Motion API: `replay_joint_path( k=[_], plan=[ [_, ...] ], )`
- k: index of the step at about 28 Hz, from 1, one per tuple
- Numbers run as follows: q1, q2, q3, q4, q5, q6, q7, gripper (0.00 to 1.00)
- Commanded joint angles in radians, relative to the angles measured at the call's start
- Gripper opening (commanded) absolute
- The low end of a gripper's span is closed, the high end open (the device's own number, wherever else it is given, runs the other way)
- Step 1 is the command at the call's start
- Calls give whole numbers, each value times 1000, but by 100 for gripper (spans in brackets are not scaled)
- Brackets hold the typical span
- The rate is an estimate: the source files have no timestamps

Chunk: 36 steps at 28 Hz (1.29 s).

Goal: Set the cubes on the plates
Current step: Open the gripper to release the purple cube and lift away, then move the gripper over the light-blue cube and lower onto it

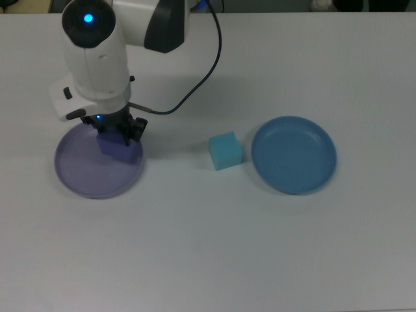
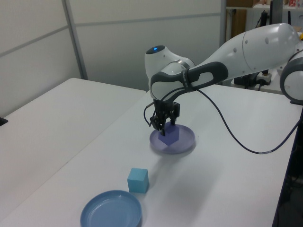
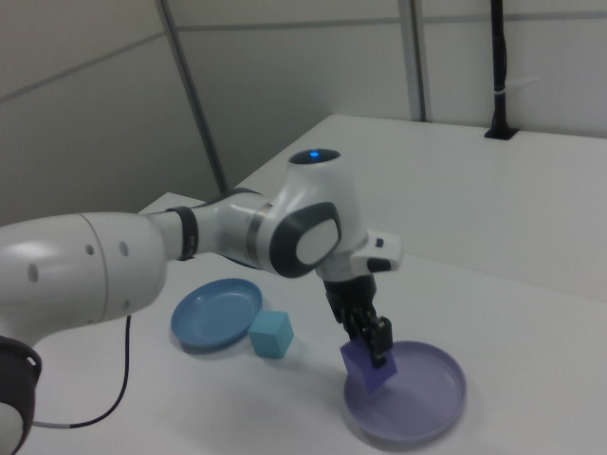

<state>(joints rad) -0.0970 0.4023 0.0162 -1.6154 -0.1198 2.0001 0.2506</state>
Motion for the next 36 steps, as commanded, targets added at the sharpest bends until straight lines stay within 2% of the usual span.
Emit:
replay_joint_path(
  k=[1,4,5,6,9,11,16,21,24,26,31,36],
  plan=[
    [-3,16,-2,-8,5,11,61,29],
    [-9,29,-7,0,5,23,123,34],
    [-9,36,-19,21,3,34,184,61],
    [-7,38,-25,28,0,37,212,77],
    [-7,49,-25,31,-32,37,248,100],
    [-7,46,-27,38,-43,36,251,100],
    [-9,35,-30,78,-29,25,252,100],
    [3,0,-10,81,5,-6,236,100],
    [60,4,27,78,-14,-23,178,100],
    [123,4,28,68,-35,-24,113,100],
    [157,4,39,68,-41,-24,75,100],
    [218,6,39,51,-41,-24,-65,100]
  ],
)
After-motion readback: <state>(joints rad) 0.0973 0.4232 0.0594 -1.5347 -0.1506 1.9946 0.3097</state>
